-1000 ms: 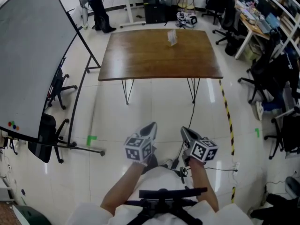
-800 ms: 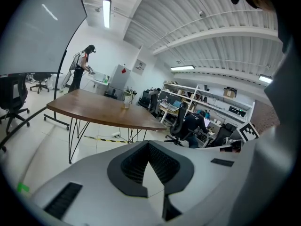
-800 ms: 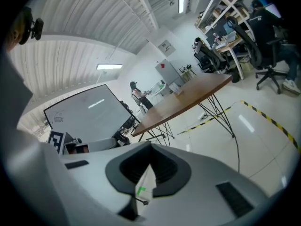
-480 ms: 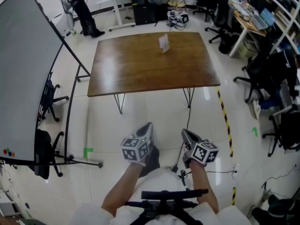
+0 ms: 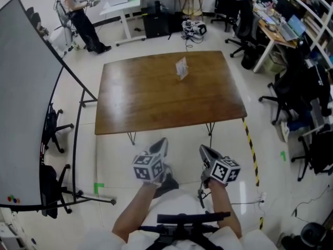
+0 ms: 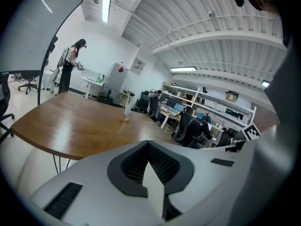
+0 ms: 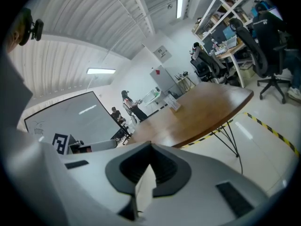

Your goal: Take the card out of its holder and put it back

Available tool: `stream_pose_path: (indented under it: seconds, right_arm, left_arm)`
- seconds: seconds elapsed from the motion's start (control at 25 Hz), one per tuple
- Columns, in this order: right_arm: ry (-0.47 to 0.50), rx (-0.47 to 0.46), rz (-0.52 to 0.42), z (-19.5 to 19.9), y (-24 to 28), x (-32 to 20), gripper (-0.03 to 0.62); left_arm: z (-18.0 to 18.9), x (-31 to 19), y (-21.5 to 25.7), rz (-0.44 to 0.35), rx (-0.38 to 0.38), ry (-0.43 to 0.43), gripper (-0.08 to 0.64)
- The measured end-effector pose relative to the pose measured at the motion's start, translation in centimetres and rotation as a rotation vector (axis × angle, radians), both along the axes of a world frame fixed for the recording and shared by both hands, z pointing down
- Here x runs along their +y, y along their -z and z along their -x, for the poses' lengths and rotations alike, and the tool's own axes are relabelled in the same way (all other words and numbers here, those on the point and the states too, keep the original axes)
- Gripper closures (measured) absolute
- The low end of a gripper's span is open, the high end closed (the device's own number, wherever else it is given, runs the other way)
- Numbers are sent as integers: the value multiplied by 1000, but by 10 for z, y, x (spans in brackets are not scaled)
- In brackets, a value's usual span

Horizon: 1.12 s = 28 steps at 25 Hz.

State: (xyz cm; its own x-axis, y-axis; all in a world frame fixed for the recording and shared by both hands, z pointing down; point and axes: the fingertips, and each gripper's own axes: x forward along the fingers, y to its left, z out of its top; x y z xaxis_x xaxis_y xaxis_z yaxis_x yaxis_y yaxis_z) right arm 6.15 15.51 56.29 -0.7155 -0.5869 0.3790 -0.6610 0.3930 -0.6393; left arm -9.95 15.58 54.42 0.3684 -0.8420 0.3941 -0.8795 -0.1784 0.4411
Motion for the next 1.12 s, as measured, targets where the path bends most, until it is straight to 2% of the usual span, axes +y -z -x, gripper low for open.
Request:
stream_pose_path:
  seconds: [0.36, 0.56, 0.76, 0.96, 1.12]
  right_arm:
    - [-8, 6, -10, 39, 7, -54, 592]
    - [-40, 4, -43, 38, 14, -81, 592]
    - [-40, 9, -22, 33, 1, -108, 592]
    - [-16, -3, -37, 41, 2, -159, 592]
    - [-20, -18, -54, 45, 10, -205, 592]
  left_arm:
    - [32, -68, 7, -14, 13, -54, 557]
    - [35, -101, 5, -14, 9, -80, 557]
    - [33, -142, 4, -15, -6, -104, 557]
    - [38, -198, 10, -41, -23, -107, 557]
    - [35, -241, 5, -18, -41, -158, 557]
